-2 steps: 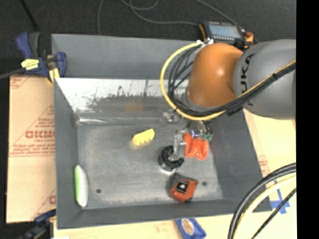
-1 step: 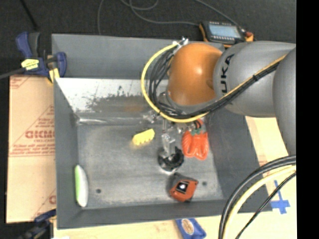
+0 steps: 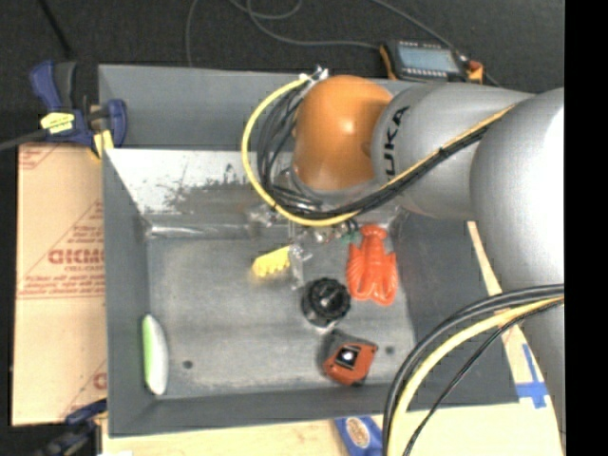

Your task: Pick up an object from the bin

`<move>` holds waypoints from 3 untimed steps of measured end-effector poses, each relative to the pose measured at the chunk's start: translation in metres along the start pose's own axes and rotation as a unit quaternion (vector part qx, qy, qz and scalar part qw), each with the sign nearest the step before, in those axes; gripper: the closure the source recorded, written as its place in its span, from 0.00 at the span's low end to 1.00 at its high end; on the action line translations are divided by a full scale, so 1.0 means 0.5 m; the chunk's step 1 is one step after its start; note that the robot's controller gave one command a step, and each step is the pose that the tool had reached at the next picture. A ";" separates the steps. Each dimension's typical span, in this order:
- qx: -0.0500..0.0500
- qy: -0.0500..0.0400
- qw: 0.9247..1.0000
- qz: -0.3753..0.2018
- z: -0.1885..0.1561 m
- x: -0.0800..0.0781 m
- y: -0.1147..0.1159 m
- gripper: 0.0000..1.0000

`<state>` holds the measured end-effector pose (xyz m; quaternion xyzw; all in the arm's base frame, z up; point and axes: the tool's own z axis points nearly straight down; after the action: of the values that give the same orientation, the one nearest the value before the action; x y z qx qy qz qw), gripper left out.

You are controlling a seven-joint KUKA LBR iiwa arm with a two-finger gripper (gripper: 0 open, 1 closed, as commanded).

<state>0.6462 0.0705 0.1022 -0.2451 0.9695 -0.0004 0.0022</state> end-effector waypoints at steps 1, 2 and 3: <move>0.001 0.000 0.999 -0.038 0.036 -0.003 -0.007 0.00; 0.000 -0.002 1.000 0.011 0.059 0.029 0.006 1.00; 0.000 -0.002 1.000 0.012 0.059 0.029 0.006 1.00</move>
Offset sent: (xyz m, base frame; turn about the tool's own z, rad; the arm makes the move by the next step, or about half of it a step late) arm -0.0166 -0.0039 -0.0322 0.0220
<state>0.6320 0.0663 0.0726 -0.2339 0.9723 0.0004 0.0042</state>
